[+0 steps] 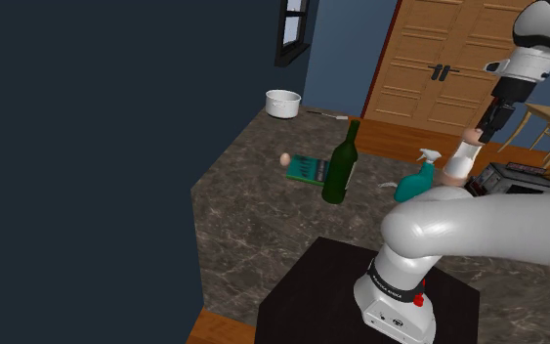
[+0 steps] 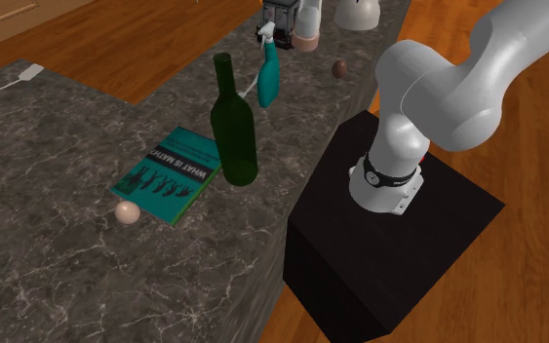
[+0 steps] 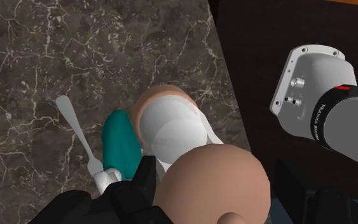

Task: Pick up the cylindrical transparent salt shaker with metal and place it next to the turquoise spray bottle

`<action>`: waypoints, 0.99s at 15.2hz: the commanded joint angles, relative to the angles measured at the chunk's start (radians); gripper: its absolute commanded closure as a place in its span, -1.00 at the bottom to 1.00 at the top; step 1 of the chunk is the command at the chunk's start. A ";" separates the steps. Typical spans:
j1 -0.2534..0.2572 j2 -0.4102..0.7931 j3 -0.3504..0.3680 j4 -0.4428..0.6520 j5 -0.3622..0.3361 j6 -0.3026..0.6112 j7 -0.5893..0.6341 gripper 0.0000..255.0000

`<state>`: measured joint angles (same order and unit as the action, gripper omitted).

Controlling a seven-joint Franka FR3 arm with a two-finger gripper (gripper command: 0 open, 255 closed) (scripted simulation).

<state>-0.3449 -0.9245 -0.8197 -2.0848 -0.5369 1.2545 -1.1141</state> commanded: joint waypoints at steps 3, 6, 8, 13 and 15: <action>-0.011 -0.022 -0.019 -0.062 -0.020 0.043 0.007 1.00; -0.018 -0.037 -0.035 -0.103 -0.036 0.073 0.012 1.00; -0.022 -0.045 -0.046 -0.130 -0.047 0.094 0.014 1.00; -0.032 -0.064 -0.078 -0.194 -0.076 0.144 0.021 1.00; -0.036 -0.070 -0.092 -0.218 -0.088 0.165 0.023 1.00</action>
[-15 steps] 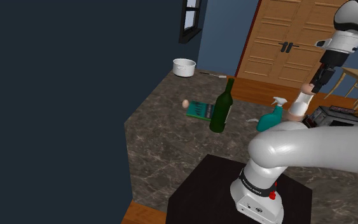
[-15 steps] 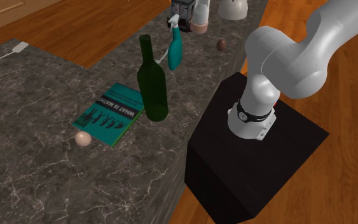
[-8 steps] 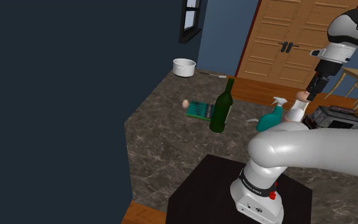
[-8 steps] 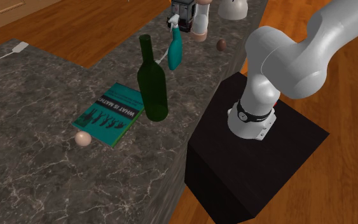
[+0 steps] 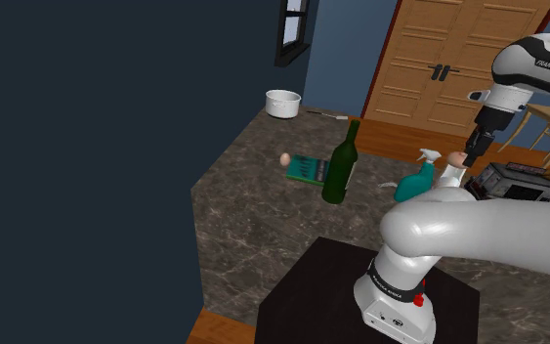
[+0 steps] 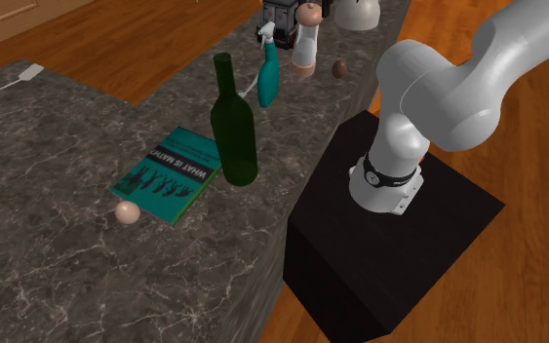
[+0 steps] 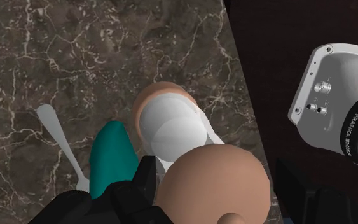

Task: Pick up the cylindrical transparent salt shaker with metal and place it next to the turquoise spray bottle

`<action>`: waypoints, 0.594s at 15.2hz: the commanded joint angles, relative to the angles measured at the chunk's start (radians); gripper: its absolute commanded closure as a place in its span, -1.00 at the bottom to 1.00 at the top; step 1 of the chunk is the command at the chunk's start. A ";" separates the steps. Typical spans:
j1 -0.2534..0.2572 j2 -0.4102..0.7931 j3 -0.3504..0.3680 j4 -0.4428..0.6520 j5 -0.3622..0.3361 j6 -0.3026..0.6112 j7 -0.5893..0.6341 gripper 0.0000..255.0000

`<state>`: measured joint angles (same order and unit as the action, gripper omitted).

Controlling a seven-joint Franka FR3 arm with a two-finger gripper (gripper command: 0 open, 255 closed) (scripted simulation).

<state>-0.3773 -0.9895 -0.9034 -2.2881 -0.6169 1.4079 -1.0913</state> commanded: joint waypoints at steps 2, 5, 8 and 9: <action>-0.007 -0.010 -0.023 -0.038 -0.021 0.032 0.003 1.00; -0.011 -0.017 -0.046 -0.071 -0.041 0.063 0.006 1.00; -0.014 -0.022 -0.071 -0.104 -0.061 0.095 0.009 1.00; -0.015 -0.023 -0.080 -0.114 -0.069 0.105 0.011 1.00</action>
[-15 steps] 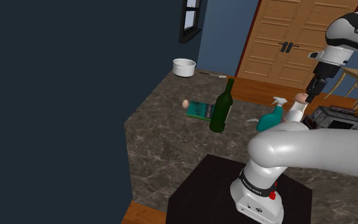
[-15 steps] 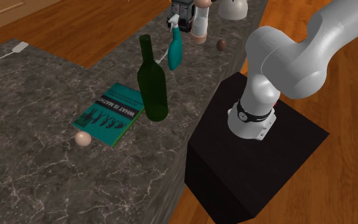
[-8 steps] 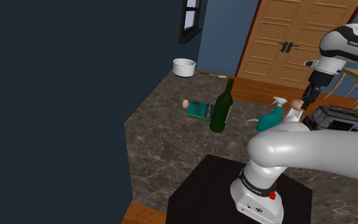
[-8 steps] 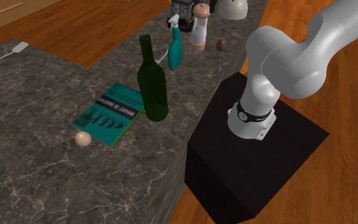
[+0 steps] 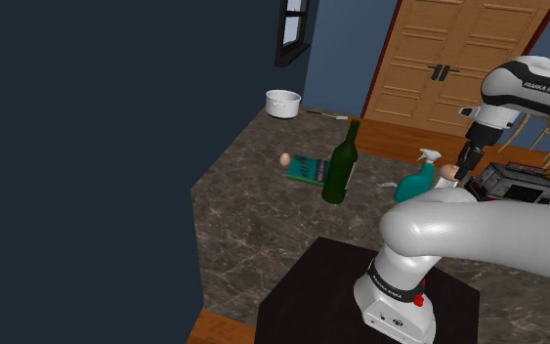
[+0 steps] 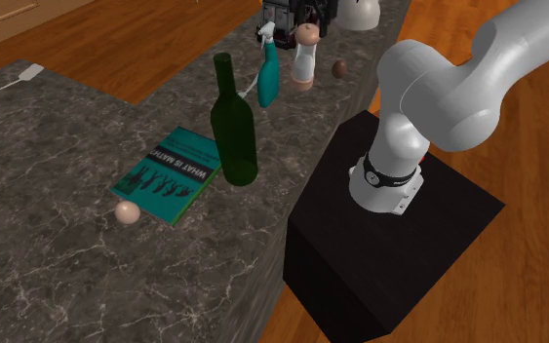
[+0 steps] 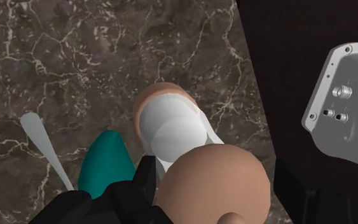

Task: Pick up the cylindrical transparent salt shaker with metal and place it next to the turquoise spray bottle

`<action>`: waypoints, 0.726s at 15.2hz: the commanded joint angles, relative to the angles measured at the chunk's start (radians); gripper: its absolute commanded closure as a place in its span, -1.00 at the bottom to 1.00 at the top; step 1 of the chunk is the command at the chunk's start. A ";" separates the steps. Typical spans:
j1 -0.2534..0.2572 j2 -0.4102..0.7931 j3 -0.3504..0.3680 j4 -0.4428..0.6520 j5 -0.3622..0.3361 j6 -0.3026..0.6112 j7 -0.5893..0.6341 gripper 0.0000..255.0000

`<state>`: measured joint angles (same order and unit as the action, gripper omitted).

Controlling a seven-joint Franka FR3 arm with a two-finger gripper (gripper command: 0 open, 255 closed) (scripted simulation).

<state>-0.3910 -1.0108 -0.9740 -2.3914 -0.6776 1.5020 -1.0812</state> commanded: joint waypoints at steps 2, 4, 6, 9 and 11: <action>-0.003 -0.004 -0.027 -0.031 -0.023 0.032 0.003 1.00; -0.004 -0.005 -0.046 -0.050 -0.038 0.054 0.005 1.00; -0.004 -0.005 -0.066 -0.068 -0.053 0.076 0.007 1.00; -0.004 -0.005 -0.094 -0.091 -0.075 0.105 0.011 1.00; -0.004 -0.005 -0.094 -0.091 -0.075 0.105 0.011 1.00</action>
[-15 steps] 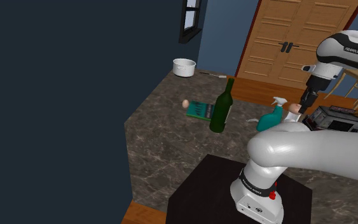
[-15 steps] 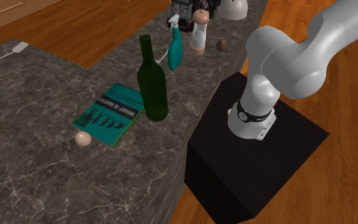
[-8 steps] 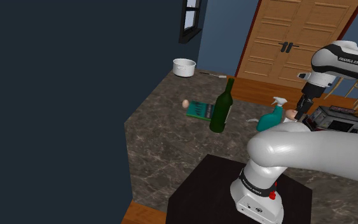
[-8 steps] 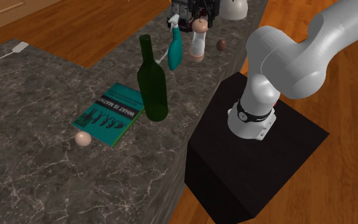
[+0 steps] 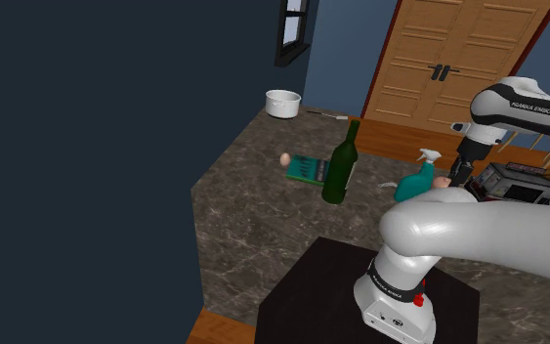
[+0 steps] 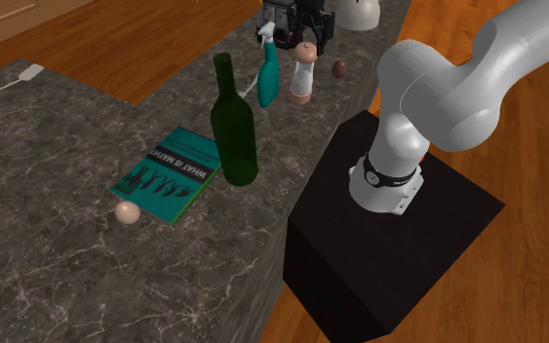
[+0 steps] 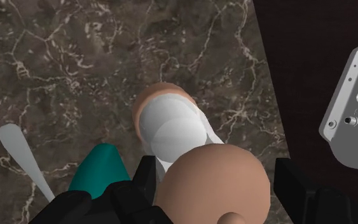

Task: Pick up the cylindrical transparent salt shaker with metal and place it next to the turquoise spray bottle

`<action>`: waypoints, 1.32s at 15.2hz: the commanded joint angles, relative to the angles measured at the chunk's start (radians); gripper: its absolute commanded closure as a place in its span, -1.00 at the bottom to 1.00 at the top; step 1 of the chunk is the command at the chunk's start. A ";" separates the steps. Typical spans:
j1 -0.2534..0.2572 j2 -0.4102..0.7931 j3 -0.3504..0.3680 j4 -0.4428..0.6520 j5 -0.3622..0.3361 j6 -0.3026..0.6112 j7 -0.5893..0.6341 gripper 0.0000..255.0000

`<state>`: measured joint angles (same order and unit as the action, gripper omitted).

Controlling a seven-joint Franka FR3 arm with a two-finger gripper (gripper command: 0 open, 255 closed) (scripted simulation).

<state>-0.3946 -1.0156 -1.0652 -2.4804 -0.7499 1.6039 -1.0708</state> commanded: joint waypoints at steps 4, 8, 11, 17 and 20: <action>0.000 0.000 -0.003 -0.002 -0.002 0.003 0.000 1.00; 0.000 0.000 -0.003 -0.002 -0.002 0.003 0.000 -1.00; 0.000 0.000 -0.003 -0.002 -0.002 0.003 0.000 -1.00; 0.023 0.020 0.069 0.108 0.066 -0.092 -0.017 -1.00; 0.023 0.020 0.069 0.108 0.066 -0.092 -0.017 -1.00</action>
<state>-0.3720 -0.9956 -0.9962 -2.3740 -0.6841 1.5130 -1.0872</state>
